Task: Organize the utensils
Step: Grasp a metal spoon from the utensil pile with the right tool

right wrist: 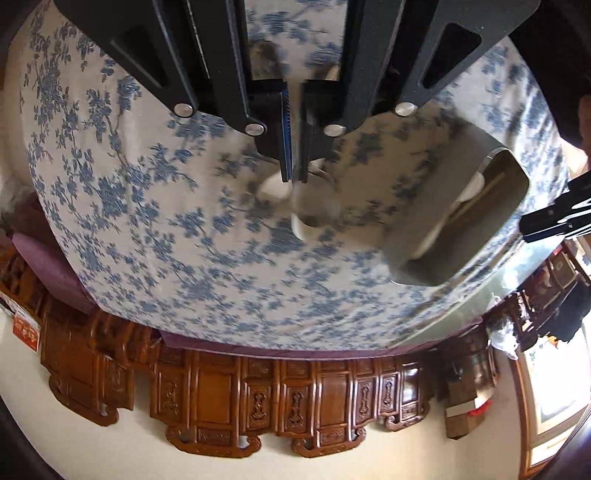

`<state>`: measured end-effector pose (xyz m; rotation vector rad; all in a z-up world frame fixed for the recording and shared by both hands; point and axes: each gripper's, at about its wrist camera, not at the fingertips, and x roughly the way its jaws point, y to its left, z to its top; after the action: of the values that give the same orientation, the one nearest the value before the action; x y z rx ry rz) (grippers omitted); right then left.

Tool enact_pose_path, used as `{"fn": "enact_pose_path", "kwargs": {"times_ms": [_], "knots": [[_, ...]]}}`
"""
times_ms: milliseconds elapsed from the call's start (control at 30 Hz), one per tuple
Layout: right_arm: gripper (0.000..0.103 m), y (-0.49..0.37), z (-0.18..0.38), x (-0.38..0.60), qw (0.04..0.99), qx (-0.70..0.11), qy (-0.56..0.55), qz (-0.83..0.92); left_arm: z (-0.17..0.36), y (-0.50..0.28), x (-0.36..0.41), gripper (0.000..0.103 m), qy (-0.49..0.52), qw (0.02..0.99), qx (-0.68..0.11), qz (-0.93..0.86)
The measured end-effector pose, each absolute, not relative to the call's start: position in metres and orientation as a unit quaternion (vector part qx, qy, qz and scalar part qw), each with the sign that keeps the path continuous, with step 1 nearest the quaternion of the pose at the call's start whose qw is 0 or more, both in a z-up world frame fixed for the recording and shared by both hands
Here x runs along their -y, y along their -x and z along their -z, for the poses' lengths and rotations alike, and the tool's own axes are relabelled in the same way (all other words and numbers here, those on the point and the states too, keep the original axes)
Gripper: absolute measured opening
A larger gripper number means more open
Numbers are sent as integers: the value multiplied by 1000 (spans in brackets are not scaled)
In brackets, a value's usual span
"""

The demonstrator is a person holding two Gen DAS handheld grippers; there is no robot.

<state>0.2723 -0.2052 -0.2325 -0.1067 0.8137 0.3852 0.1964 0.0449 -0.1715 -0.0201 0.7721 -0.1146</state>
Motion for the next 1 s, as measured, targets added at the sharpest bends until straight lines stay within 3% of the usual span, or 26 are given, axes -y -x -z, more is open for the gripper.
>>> {"fn": "enact_pose_path", "kwargs": {"times_ms": [33, 133, 367, 900, 1000], "knots": [[21, -276, 239, 210, 898, -398, 47, -185, 172, -196, -42, 25, 8, 925, -377, 59], [22, -281, 254, 216, 892, -410, 34, -186, 175, -195, -31, 25, -1, 923, -378, 66], [22, -291, 282, 214, 874, -443, 33, -198, 181, -191, -9, 25, -17, 920, -383, 84], [22, -294, 284, 223, 851, -473, -5, -227, 186, -187, 3, 25, -29, 917, -387, 92], [15, -292, 286, 221, 843, -481, -9, -241, 185, -186, 5, 25, -32, 917, -386, 93]]}}
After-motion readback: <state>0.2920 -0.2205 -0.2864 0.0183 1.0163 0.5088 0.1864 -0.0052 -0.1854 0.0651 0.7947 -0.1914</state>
